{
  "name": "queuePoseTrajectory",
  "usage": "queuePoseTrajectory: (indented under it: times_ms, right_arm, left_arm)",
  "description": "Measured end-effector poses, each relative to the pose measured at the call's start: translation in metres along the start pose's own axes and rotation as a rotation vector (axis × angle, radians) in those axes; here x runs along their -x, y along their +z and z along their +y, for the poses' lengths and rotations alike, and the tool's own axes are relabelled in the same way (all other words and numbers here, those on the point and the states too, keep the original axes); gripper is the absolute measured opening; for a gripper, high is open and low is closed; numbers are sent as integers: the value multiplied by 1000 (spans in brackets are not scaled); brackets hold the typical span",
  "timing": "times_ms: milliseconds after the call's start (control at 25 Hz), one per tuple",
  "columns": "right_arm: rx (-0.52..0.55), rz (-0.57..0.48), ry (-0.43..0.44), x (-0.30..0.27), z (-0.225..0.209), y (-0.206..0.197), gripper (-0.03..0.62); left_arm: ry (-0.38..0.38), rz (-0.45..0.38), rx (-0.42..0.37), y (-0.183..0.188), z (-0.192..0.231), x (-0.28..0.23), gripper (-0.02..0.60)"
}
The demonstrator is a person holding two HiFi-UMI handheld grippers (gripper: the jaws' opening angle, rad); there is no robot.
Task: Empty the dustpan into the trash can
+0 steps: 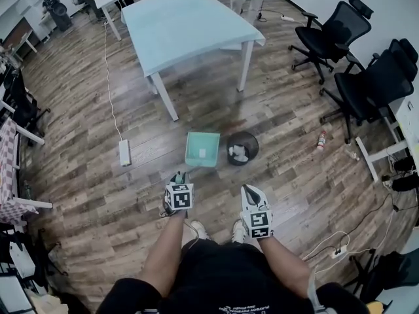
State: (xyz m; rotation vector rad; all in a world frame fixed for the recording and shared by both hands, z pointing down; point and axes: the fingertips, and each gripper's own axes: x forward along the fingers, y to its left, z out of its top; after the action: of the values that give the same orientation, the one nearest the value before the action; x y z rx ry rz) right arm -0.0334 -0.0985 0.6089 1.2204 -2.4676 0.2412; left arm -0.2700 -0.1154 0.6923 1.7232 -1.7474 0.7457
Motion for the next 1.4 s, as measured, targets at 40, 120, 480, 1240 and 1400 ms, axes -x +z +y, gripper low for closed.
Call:
queuePoseTrajectory:
  times_ms: [40, 120, 480, 1240, 1400]
  right_arm:
    - [-2, 6, 1, -1, 3, -2, 25]
    - [-4, 16, 3, -5, 6, -4, 25]
    - [-18, 46, 2, -14, 14, -11, 25]
    - [-61, 113, 1, -21, 22, -39, 25]
    - [-61, 119, 8, -27, 22, -38, 25]
  left_arm:
    - [-2, 12, 2, -5, 1, -3, 100]
    - [-4, 32, 1, -12, 2, -10, 100]
    - [-15, 132, -6, -47, -2, -41, 100]
    - [-33, 273, -16, -87, -11, -93, 100]
    - [-33, 292, -19, -89, -13, -105, 100]
